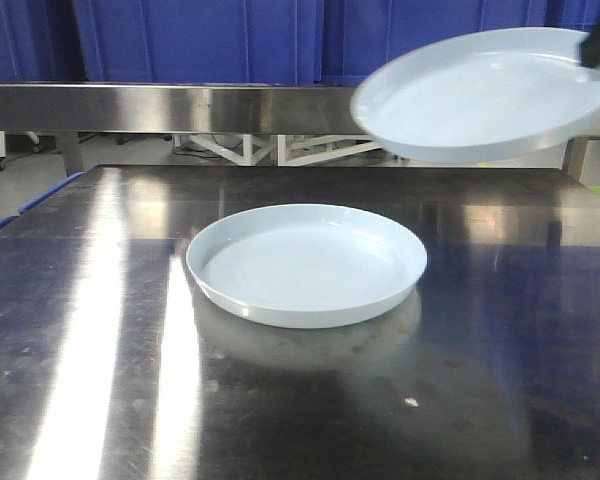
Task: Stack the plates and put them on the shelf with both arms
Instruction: 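Lower the held plate onto the center plate and open right gripper, then grasp the rim of the stacked plates with the right gripper, lift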
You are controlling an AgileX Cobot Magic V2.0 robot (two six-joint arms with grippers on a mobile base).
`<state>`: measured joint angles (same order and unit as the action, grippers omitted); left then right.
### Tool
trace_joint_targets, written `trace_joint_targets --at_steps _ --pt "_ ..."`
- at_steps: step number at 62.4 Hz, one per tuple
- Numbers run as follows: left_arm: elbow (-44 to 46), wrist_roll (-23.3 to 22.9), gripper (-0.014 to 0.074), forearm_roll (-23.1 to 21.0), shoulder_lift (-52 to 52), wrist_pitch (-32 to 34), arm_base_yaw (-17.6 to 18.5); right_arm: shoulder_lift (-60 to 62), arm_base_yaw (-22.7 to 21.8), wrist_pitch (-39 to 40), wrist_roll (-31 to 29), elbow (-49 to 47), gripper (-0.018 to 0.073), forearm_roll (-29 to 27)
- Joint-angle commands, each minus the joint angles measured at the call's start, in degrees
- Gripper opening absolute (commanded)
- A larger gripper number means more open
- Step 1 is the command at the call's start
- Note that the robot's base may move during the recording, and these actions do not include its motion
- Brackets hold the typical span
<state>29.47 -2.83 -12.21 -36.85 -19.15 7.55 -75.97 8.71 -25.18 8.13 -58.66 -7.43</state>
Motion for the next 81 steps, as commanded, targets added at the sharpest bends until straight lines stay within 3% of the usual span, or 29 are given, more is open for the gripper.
trace_joint_targets --at_steps 1,16,48,53,60,65,81 --pt "1.6 -0.3 0.0101 -0.8 0.2 5.0 0.4 1.2 4.6 5.7 -0.4 -2.2 0.0055 -0.5" --pt "1.6 -0.3 0.0101 -0.8 0.2 5.0 0.4 -3.9 13.2 8.7 -0.4 -2.2 0.0055 -0.5" --pt "1.6 -0.3 0.0101 -0.8 0.2 5.0 0.4 -12.5 15.2 10.1 -0.4 -2.3 0.0066 -0.6" --pt "1.6 -0.3 0.0101 -0.8 0.2 5.0 0.4 -12.6 15.2 10.1 -0.4 -2.3 0.0167 -0.6" --pt "1.6 -0.3 0.0101 -0.8 0.2 5.0 0.4 -12.6 15.2 10.9 -0.4 -2.3 0.0422 -0.6" --pt "1.6 -0.3 0.0101 -0.8 0.2 5.0 0.4 -12.6 15.2 11.4 -0.4 -2.3 0.0552 -0.6" --pt "1.6 -0.3 0.0101 -0.8 0.2 5.0 0.4 -12.7 15.2 11.4 -0.4 -2.3 0.0569 -0.6"
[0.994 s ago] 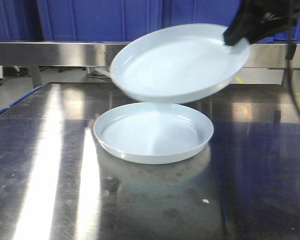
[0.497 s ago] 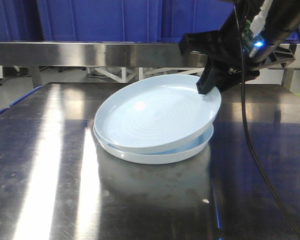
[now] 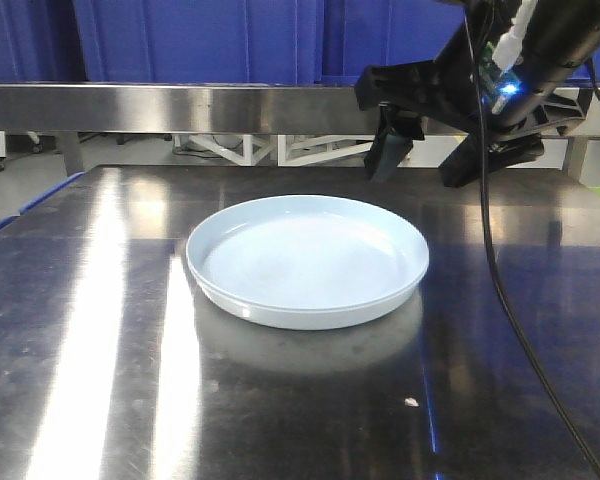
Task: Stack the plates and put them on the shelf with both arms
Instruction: 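Grasp the rim of the stacked plates with the right gripper, lift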
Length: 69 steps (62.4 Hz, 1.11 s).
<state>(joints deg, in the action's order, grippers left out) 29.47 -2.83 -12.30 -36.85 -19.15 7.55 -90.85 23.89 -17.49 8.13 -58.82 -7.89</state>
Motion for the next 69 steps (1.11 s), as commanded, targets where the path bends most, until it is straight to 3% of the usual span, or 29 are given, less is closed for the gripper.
trace_joint_targets --at_steps 1,69 --pt "1.6 -0.3 0.0101 -0.7 0.2 5.0 0.4 2.2 0.0 3.7 -0.4 -2.1 0.0569 -0.1" --pt "1.6 -0.3 0.0101 -0.7 0.2 5.0 0.4 -8.0 0.0 1.9 -0.4 -2.1 0.0569 -0.1"
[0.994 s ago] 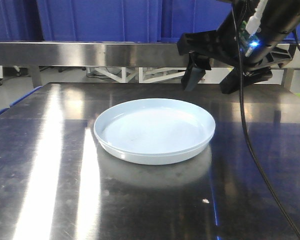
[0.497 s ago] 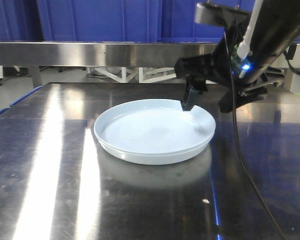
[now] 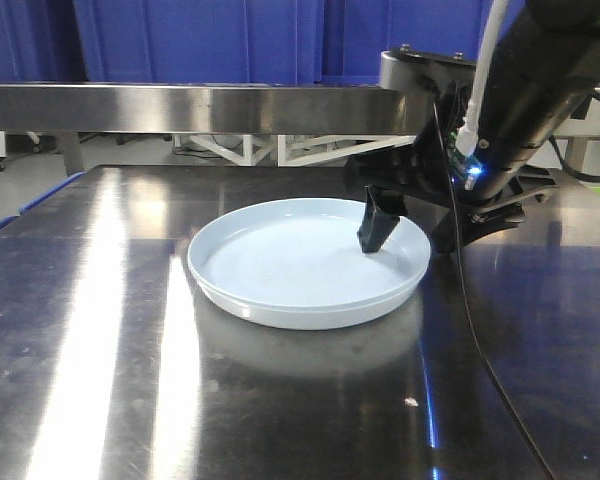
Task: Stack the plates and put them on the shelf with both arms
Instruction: 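Grasp the rim of the stacked plates with the right gripper, lift, then raise the plate stack high above the table with the right gripper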
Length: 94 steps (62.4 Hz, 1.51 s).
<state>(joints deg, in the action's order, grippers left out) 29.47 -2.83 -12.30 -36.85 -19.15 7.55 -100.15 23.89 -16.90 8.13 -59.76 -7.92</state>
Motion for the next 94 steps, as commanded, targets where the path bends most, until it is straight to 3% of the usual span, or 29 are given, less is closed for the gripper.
trace_joint_targets --at_steps 1,6,11,22,26,59,83,94 --pt "1.6 -0.3 0.0101 -0.7 0.2 5.0 0.4 1.3 0.0 1.4 -0.4 -1.2 0.0569 -0.1" --pt "1.6 -0.3 0.0101 -0.7 0.2 5.0 0.4 1.3 0.0 1.4 -0.4 -1.2 0.0536 -0.1" --pt "1.6 -0.3 0.0101 -0.7 0.2 5.0 0.4 1.3 0.0 1.4 -0.4 -1.2 0.0442 -0.1" --pt "1.6 -0.3 0.0101 -0.7 0.2 5.0 0.4 1.6 0.0 1.6 -0.4 -1.3 0.003 -0.1" --pt "1.6 -0.3 0.0101 -0.7 0.2 5.0 0.4 2.3 0.0 2.2 -0.4 -1.4 0.0077 -0.1" --pt "1.6 -0.3 0.0101 -0.7 0.2 5.0 0.4 18.4 0.0 1.2 -0.4 -11.0 0.0048 -0.1" --pt "1.6 -0.3 0.0101 -0.7 0.2 5.0 0.4 27.6 0.0 -5.0 -0.4 -10.5 0.0048 -0.1" --pt "1.6 -0.3 0.0101 -0.7 0.2 5.0 0.4 31.8 0.0 -1.0 -0.4 -4.5 0.0048 -0.1"
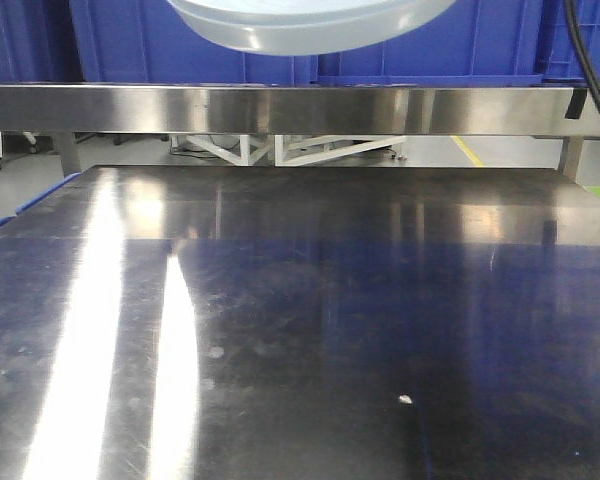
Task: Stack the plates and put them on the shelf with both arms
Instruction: 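Raise the plate stack high above the table with the right gripper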
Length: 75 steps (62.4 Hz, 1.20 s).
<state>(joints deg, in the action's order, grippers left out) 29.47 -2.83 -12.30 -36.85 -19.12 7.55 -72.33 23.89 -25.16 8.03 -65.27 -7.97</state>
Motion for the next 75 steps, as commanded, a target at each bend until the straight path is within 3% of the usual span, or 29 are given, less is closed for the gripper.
trace_joint_targets --at_steps 1,17,31,75 --pt "1.6 -0.3 0.0101 -0.7 0.2 5.0 0.4 4.4 0.0 7.7 -0.3 1.8 0.0048 -0.1" --pt "1.6 -0.3 0.0101 -0.7 0.2 5.0 0.4 14.4 0.0 15.9 -0.3 15.8 0.0048 -0.1" --pt "1.6 -0.3 0.0101 -0.7 0.2 5.0 0.4 20.4 0.0 18.7 -0.3 22.3 0.0048 -0.1" --pt "1.6 -0.3 0.0101 -0.7 0.2 5.0 0.4 21.6 0.0 18.7 -0.3 23.5 0.0048 -0.1"
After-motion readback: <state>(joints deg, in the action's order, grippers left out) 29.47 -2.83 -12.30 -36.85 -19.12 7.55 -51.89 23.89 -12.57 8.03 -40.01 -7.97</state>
